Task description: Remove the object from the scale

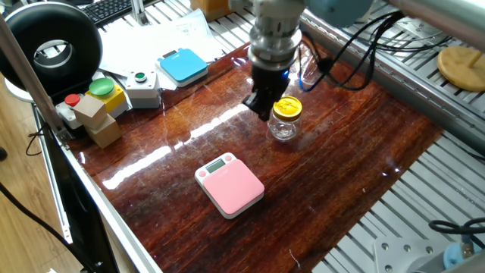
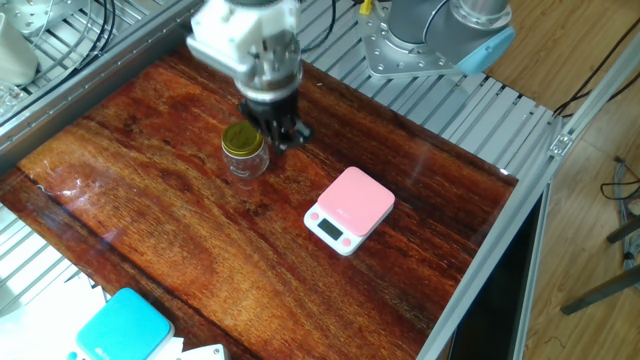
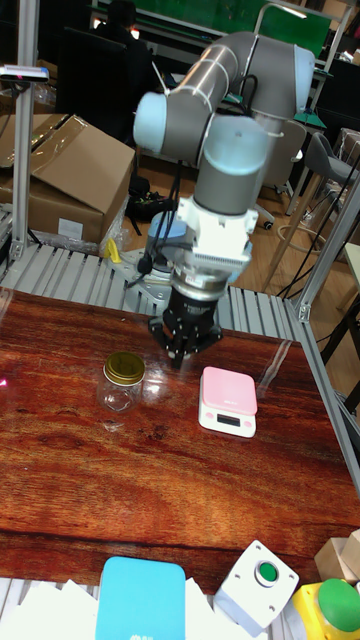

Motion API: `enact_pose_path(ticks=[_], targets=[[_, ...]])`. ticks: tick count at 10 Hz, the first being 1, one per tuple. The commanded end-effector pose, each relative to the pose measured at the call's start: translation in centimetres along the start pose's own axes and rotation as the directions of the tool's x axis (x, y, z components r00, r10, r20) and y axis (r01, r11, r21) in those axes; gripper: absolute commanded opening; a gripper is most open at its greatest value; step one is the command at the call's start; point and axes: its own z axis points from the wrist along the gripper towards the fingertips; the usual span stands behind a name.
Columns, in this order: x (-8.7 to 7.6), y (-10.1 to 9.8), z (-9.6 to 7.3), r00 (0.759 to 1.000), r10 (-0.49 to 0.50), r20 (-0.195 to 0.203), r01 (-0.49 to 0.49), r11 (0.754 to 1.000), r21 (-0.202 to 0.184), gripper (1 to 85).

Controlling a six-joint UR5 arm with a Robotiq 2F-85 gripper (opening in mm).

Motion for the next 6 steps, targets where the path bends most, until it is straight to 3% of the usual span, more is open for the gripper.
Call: enact_pose_path(ticks=[1, 3, 6], targets=[[-1.6, 0.3, 1.2, 0.999, -0.015, 0.038, 0.015, 1.000, 0.002, 1.0], [-1.5, 0.7, 1.2, 0.999, -0.006, 0.035, 0.007, 1.000, -0.012, 1.0], [-2.5, 1.3, 1.2, 0.997, -0.029, 0.074, 0.032, 0.999, -0.032, 1.0]])
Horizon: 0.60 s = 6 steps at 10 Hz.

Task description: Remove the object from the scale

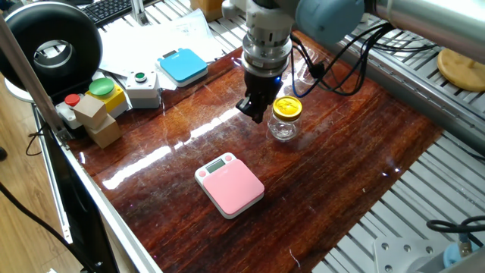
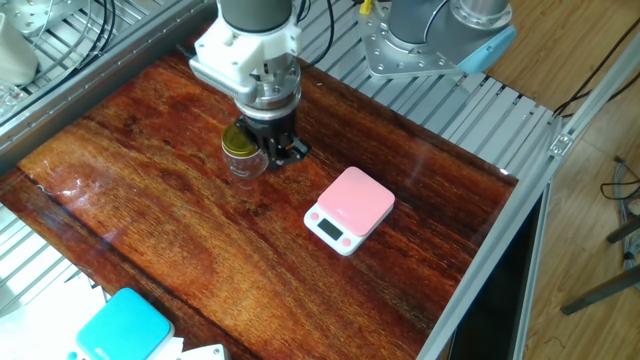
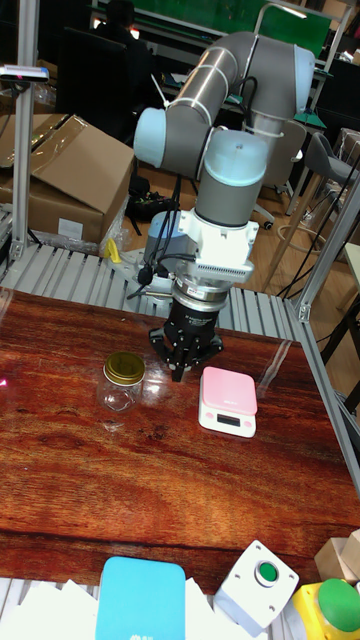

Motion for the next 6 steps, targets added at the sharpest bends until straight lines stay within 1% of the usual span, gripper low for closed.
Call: enact_pose_path(ticks=[1, 2, 3, 4, 5, 6], targets=[[-1.6, 1.2, 0.0, 0.998, -0.031, 0.060, 0.034, 0.998, -0.046, 1.0], [-1.8, 2.1, -0.1, 0.997, -0.038, 0.070, 0.044, 0.996, -0.078, 1.0], [-1.3, 1.5, 0.0, 0.998, -0.031, 0.047, 0.034, 0.998, -0.057, 1.0], [-0.3, 1.3, 0.0, 1.000, -0.018, 0.009, 0.019, 0.999, -0.051, 1.0], [1.1, 1.5, -3.2, 1.000, -0.012, -0.027, 0.011, 0.999, -0.050, 1.0], [1.9, 1.5, -5.9, 0.999, -0.007, -0.050, 0.005, 0.999, -0.041, 1.0]])
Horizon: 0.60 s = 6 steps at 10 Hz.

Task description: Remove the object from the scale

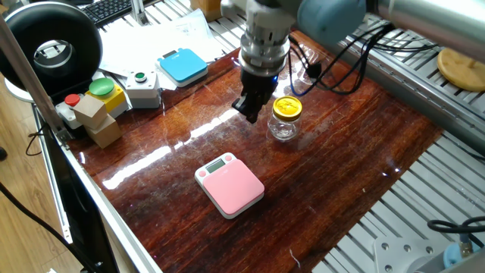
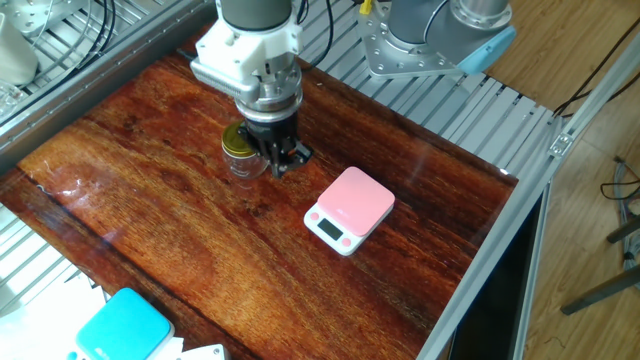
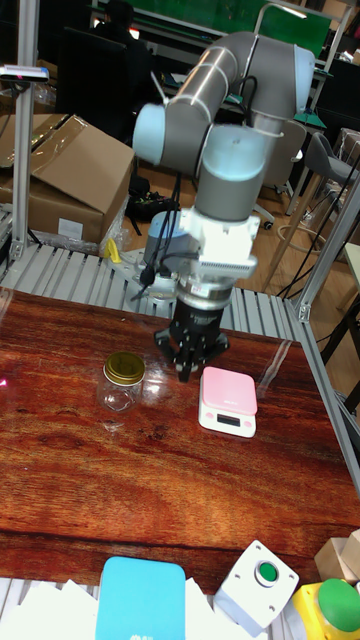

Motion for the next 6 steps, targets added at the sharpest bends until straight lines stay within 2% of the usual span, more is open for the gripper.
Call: enact_pose_path(ticks=[1, 2, 4, 6], targets=[[1.8, 0.6, -6.1, 0.998, 0.020, -0.061, -0.020, 1.000, -0.001, 1.0], [1.5, 0.1, -7.2, 0.996, 0.030, -0.082, -0.027, 0.999, 0.032, 1.0], [0.9, -0.1, -6.8, 0.992, 0.091, -0.091, -0.086, 0.995, 0.056, 1.0], [-0.5, 0.6, -7.2, 0.992, 0.124, -0.034, -0.123, 0.992, 0.031, 1.0]])
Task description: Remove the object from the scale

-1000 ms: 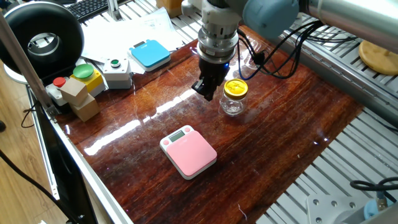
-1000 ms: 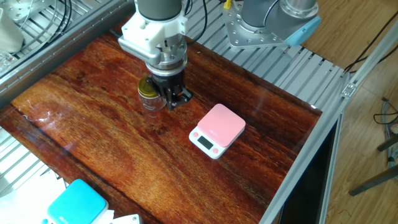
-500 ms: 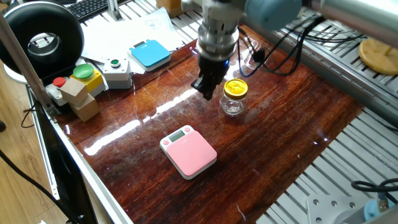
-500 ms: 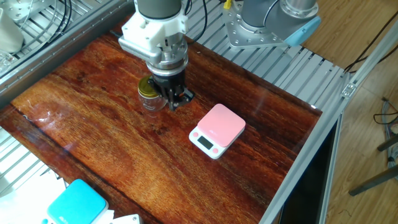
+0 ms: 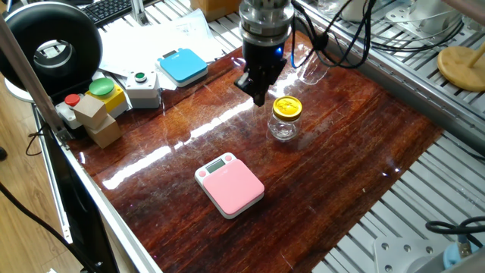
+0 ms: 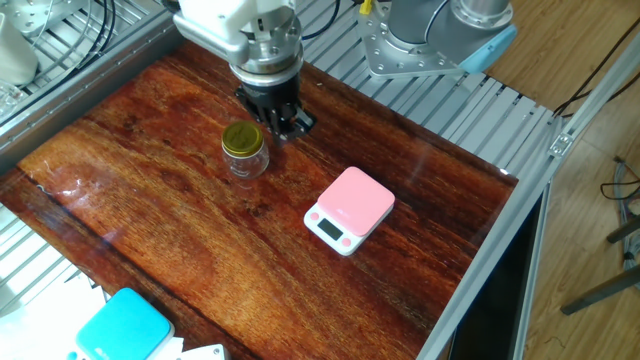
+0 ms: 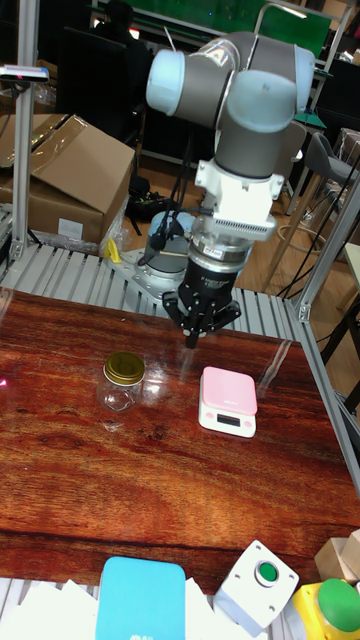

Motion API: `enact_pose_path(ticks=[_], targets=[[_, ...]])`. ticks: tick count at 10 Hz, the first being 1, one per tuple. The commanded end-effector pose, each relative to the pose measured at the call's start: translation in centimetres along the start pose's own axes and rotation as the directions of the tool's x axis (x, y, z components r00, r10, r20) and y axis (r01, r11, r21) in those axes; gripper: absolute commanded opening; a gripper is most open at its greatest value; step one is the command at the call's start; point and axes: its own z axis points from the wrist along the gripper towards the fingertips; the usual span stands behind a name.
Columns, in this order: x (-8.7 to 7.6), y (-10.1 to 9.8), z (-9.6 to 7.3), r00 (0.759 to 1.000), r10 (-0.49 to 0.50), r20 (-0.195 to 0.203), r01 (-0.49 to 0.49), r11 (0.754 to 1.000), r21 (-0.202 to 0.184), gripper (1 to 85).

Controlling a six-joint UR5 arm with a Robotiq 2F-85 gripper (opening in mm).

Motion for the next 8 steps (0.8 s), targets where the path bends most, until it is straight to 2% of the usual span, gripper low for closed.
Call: enact_pose_path(ticks=[1, 2, 4, 6, 8], targets=[[-0.7, 0.3, -1.5, 0.998, 0.053, 0.024, -0.053, 0.999, 0.004, 1.0], [-0.5, 0.1, -1.4, 0.998, 0.061, 0.018, -0.061, 0.998, 0.010, 1.0], [0.0, 0.2, -1.0, 0.997, 0.075, -0.003, -0.075, 0.997, -0.005, 1.0], [-0.2, -0.5, -0.3, 0.999, 0.040, 0.016, -0.040, 0.999, 0.012, 1.0], [-0.2, -0.5, -0.2, 1.000, 0.024, 0.015, -0.025, 1.000, 0.013, 1.0]])
